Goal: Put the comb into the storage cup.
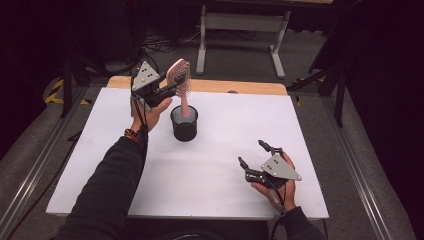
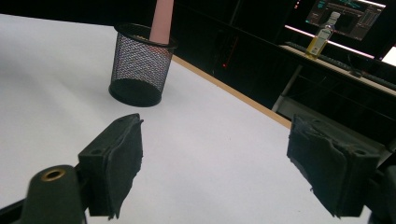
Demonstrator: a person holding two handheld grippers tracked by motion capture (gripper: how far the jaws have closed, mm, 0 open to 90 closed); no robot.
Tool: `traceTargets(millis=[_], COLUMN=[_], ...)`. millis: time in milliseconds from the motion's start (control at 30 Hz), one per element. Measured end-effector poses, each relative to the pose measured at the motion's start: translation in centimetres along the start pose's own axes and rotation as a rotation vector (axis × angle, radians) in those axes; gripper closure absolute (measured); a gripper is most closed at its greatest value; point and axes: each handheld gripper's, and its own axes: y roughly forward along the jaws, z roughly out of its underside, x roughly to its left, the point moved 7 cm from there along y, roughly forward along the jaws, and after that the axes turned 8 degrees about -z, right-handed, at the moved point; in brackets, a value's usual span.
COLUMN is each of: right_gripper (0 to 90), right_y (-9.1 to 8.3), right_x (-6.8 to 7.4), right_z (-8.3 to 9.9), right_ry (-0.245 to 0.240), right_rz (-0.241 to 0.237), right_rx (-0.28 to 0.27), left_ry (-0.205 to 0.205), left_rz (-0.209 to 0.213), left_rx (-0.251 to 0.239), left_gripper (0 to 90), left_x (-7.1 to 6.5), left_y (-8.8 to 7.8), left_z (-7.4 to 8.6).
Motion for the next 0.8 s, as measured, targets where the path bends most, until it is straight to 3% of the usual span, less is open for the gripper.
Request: traceTargets(millis=[233,533,800], right_gripper=[18.7,18.6,18.6], right_y=[0.1,0.37,0.57], right_x=[0.09,0.32,0.52], right_z=[0.05,0.31,0.46], right_ry=[0.004,0.007,0.009], right_rz=[-0.007,-0.024,-0.036], right_rx=[0.001,0.015,0.021], left_ry=[-0.015,-0.015,-0.021], left_rz=[-0.002,-0.004,0.003], left_rx=[0.025,0.006,0.013], left_gripper=[63.9,63.9,63.9], left_x=[0.41,0.34,0.28], left_y=[0.59,0.46,0.66], left_z=[0.89,-0.06,0.18])
